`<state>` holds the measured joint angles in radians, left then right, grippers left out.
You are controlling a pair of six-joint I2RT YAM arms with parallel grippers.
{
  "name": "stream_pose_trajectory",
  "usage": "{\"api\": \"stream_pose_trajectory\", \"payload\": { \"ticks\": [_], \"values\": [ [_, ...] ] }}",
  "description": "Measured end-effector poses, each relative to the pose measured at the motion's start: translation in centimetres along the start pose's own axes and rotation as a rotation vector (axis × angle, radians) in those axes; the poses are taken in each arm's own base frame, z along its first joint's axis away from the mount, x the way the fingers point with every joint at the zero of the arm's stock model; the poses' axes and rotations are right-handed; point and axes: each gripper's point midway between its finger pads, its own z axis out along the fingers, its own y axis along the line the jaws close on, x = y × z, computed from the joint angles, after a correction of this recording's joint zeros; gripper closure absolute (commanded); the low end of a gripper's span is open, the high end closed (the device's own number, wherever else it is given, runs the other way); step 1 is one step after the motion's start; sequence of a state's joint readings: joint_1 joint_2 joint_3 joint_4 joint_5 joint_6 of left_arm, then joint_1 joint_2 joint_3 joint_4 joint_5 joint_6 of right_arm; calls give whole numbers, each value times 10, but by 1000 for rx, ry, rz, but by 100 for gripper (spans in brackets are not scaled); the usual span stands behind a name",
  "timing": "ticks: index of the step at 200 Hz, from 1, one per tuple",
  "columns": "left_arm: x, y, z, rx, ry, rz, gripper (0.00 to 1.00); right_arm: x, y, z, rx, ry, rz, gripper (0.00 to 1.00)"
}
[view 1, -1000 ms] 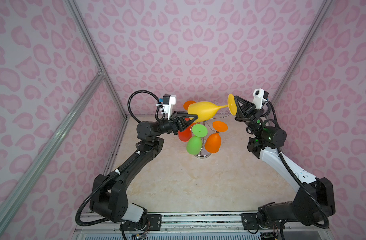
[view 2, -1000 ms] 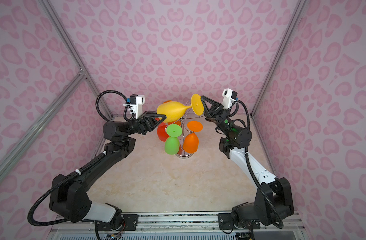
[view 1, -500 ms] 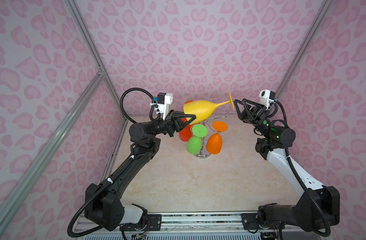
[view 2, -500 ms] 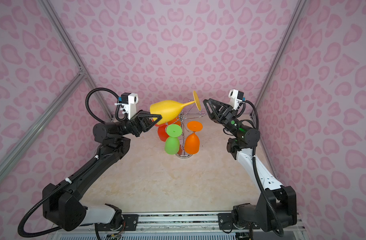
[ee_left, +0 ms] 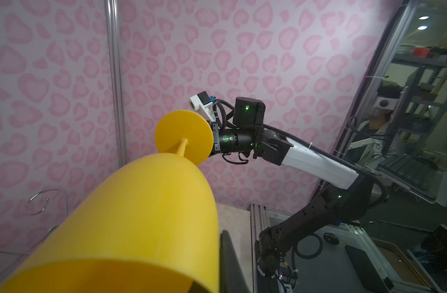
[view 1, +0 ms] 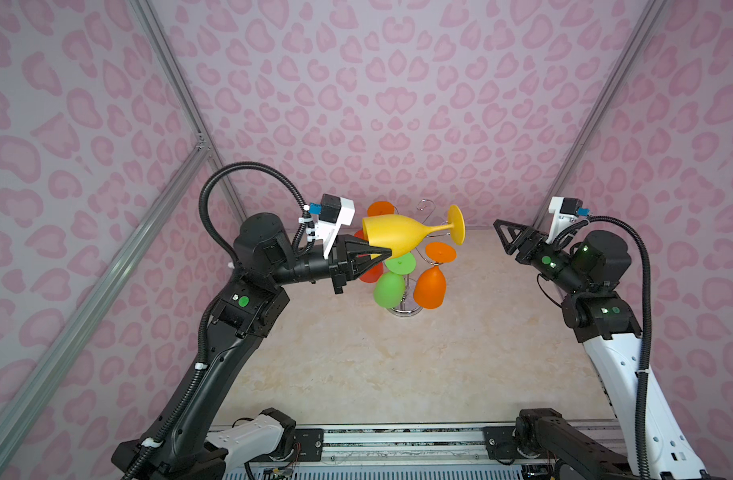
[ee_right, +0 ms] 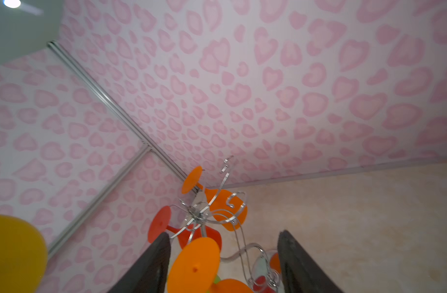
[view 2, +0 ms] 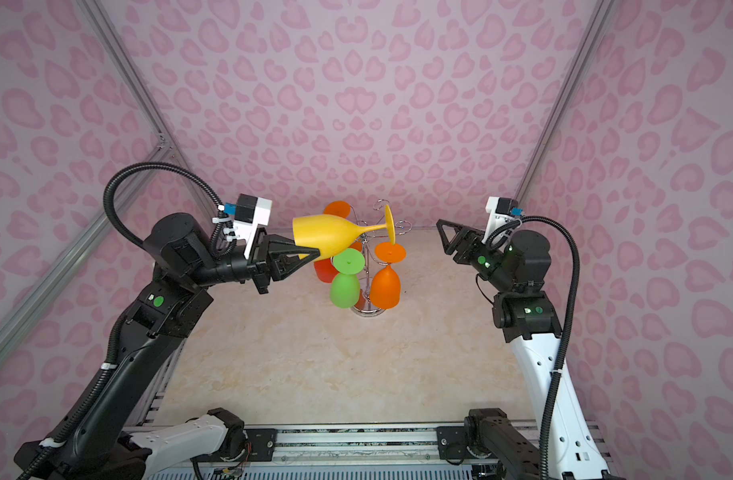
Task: Take the wine glass off the wine glass rack
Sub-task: 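Grasp the yellow glass bowl with the left gripper while the right gripper releases and withdraws, then carry the yellow glass down with the left gripper and stand it upright on the table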
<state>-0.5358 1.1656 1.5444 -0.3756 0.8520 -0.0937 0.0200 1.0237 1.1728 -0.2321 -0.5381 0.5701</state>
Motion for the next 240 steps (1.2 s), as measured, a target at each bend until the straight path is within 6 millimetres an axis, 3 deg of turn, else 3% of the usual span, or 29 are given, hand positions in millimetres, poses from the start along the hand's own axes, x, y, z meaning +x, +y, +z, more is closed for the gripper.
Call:
{"api": "stream_pose_trajectory", "payload": {
  "ticks": [7,30,58,86,116,130,146,163,182,240],
  "values": [
    [13,1,4,-31,52,-2,98,14,-18,0,61,36,8,35],
    [67,-3,19,-84,274,3,98,36,-48,-4,161,92,10,35],
    [118,-20,28,-80,499,47,98,45,-68,-10,230,118,14,35],
    [166,-29,35,-89,720,92,98,43,-75,-13,252,114,5,35],
    [185,-26,26,-121,821,113,98,43,-76,-13,256,113,1,35],
    [204,-29,35,-113,910,131,98,47,-81,-12,258,121,10,35],
    [244,-29,46,-86,1055,121,98,54,-89,-10,270,139,27,35],
    [265,-18,43,-132,1163,121,98,58,-92,-10,273,150,38,35],
    [287,-19,49,-119,1260,127,98,60,-94,-10,274,152,45,35],
    [318,-9,51,-147,1414,144,98,60,-100,-15,292,141,52,35]
  ]
}}
